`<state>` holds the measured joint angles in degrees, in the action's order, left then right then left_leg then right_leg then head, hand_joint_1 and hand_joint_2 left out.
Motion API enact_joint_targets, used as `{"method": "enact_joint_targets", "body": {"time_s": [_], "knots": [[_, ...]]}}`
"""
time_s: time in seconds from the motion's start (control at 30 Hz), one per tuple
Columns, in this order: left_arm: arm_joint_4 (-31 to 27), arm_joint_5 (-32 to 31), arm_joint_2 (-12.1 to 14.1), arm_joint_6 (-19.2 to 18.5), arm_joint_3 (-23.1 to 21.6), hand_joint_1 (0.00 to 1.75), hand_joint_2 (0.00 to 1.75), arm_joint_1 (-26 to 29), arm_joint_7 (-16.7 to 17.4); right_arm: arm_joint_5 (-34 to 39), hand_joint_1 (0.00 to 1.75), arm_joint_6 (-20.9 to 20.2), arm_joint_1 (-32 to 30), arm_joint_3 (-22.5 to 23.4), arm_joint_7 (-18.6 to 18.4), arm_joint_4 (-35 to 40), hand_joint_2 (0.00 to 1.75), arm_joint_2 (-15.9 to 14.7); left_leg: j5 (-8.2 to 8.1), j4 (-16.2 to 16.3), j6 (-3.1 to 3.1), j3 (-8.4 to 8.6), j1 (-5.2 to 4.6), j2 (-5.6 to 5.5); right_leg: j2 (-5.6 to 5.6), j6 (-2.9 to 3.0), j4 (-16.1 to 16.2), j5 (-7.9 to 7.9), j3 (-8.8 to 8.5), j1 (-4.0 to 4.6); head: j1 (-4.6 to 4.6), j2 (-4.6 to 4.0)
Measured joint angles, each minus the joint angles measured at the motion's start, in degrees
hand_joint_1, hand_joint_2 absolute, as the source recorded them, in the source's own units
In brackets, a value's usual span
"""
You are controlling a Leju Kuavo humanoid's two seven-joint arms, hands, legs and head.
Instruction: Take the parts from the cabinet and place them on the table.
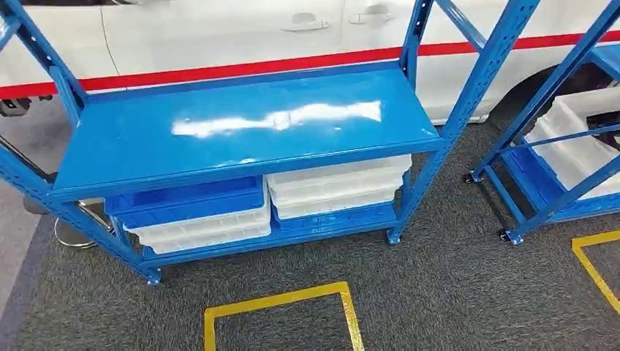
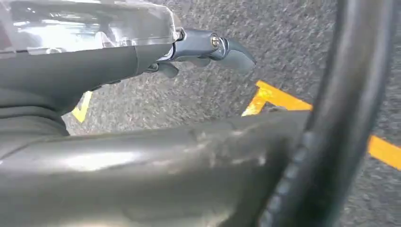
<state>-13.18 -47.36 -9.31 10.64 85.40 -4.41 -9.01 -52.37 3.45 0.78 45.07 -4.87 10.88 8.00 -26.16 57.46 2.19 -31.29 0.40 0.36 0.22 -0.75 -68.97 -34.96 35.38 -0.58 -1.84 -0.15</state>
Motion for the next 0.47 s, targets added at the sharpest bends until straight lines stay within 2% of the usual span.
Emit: {"method": "enact_joint_targets", "body": {"time_s": [0.03,0.07,0.1,0.13,0.17,0.2,0.23,0.33,0.37,0.4,0.43,0.47], "knots": [[0.00,0.00,0.02,0.09,0.00,0.00,0.00,0.00,0.00,-0.04,0.00,0.00,0.01,0.00,0.09,-0.02,0.00,0.00,-0.11,0.02,0.07,0.03,-0.03,0.04,0.00,-0.19,-3.91,-1.22,2.30,-0.15,-0.02,0.00],[0.00,0.00,0.00,0.13,0.00,0.00,0.00,-0.02,0.00,-0.07,0.00,0.00,-0.03,0.00,0.11,-0.02,0.00,0.00,-0.24,0.06,0.06,0.09,-0.04,0.03,-0.03,-0.35,-5.68,-1.02,3.59,-0.28,-0.02,0.00],[0.00,0.00,0.00,0.13,0.00,0.00,0.00,-0.02,0.02,-0.09,0.00,0.02,-0.09,0.00,0.11,-0.02,0.00,0.00,-0.42,0.13,-0.02,0.27,-0.01,-0.01,-0.05,-0.49,-4.63,0.75,3.51,-0.42,-0.02,0.00],[0.00,0.02,0.00,0.17,0.00,0.00,0.00,0.01,0.02,-0.13,0.00,0.18,-0.17,0.00,0.13,-0.02,0.00,0.00,-0.65,0.22,-0.11,0.48,0.04,-0.08,-0.07,-0.54,-1.56,3.26,2.30,-0.55,-0.02,0.00],[0.00,0.02,-0.02,0.24,0.00,0.00,0.00,0.04,0.09,-0.17,0.00,0.42,-0.17,0.00,0.22,-0.02,0.00,-0.09,-0.90,0.34,-0.35,0.75,0.08,-0.14,-0.09,-0.51,2.92,6.01,0.36,-0.67,-0.02,0.00],[0.00,0.04,-0.11,0.48,0.02,0.00,0.00,0.07,0.11,-0.28,0.00,0.83,-0.17,0.00,0.41,-0.02,1.75,-0.11,-1.25,0.61,-0.69,0.94,0.10,-0.15,-0.16,-0.35,7.91,8.44,-1.86,-0.73,0.00,0.00],[0.00,0.13,-0.11,0.74,0.02,0.00,0.00,0.06,0.22,-0.46,0.00,1.12,-0.15,0.00,0.57,-0.02,1.75,-0.11,-1.68,0.98,-1.25,0.58,-0.29,-0.14,-0.18,-0.07,9.39,7.47,-2.44,-0.42,0.00,0.00],[0.00,0.50,-0.11,1.07,0.02,0.00,0.00,-0.20,0.61,-1.20,0.00,1.81,0.00,-0.02,0.46,-0.02,1.75,-0.09,-1.89,0.68,-2.03,0.81,-0.17,-0.08,-0.01,0.88,9.67,7.61,-2.45,-0.14,-0.02,0.00],[0.00,0.52,-0.04,1.16,0.02,0.00,0.00,-0.23,0.74,-1.31,0.00,1.86,-0.02,-0.02,0.24,-0.02,1.75,-0.07,-2.17,0.94,-1.79,0.96,-0.14,-0.07,0.00,0.84,10.09,7.82,-2.67,-0.32,-0.02,0.00],[0.00,0.57,0.04,1.36,0.02,0.00,0.00,-0.25,1.09,-1.36,0.00,1.90,-0.03,-0.02,0.09,-0.02,0.00,-0.07,-1.74,0.67,0.20,0.96,-0.24,-0.08,-0.04,0.83,10.09,7.82,-2.68,-0.26,-0.02,0.00],[0.00,0.61,0.07,1.49,0.02,0.00,1.75,-0.27,1.47,-1.35,0.00,2.03,-0.04,-0.02,0.13,-0.02,0.00,-0.07,-1.88,0.62,0.47,1.00,-0.27,-0.10,-0.05,0.87,10.09,7.79,-2.69,-0.21,-0.02,0.00],[0.00,0.63,0.09,1.66,0.02,0.00,1.75,-0.23,1.64,-1.35,0.00,2.27,-0.04,0.00,0.33,-0.02,0.00,-0.07,-1.82,0.56,0.35,1.07,-0.25,-0.10,-0.04,1.02,10.09,7.72,-2.72,-0.14,-0.02,0.00]]}}
